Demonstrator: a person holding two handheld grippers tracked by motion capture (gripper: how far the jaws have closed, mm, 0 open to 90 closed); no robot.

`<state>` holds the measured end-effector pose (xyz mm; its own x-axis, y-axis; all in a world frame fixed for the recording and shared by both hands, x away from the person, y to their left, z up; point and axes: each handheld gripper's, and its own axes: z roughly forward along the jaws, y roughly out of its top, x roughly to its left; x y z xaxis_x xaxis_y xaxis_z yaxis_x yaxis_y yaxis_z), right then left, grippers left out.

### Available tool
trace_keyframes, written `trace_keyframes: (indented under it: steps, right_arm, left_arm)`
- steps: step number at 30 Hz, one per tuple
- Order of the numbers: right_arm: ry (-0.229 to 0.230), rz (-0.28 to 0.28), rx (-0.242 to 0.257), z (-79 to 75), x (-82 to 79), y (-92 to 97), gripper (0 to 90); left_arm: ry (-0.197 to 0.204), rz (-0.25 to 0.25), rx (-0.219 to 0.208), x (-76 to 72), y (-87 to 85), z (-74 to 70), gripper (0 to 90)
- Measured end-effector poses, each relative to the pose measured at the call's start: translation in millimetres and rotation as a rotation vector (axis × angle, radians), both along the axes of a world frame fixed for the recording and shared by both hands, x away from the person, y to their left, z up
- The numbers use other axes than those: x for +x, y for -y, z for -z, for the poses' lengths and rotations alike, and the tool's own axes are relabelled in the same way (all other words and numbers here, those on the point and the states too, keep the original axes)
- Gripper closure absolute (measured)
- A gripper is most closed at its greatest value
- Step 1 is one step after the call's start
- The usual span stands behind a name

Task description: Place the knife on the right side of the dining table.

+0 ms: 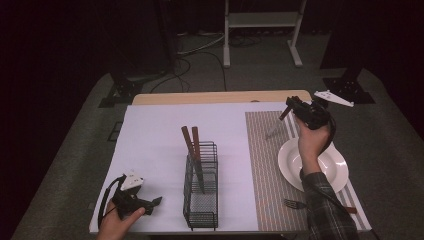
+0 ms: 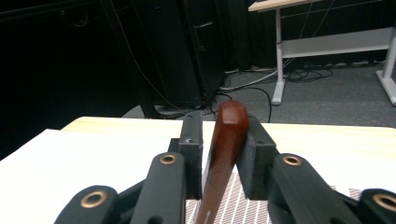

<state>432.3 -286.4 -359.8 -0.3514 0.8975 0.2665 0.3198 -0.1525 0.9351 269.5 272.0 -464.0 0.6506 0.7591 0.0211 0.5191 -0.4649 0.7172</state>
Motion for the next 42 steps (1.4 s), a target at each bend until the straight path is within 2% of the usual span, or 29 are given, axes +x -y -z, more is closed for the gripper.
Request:
trace_keyframes:
  steps: [12,23,36,42]
  right_arm:
    - [-0.032,0.035,0.010,2.9,-1.3,17.2,68.8]
    - [-0.077,0.047,0.028,7.0,-0.4,29.0,58.7]
    - [-0.116,0.059,0.061,13.5,0.3,45.0,51.1]
    - [-0.149,0.066,0.072,18.5,0.6,52.2,48.5]
  left_arm:
    - [0.000,0.000,-0.001,0.0,0.0,0.0,0.0]
    - [0.000,0.000,-0.001,0.1,0.0,0.1,0.0]
    - [0.000,0.000,-0.001,0.1,0.0,0.1,0.0]
    - [0.000,0.000,-0.001,0.1,0.0,0.1,0.0]
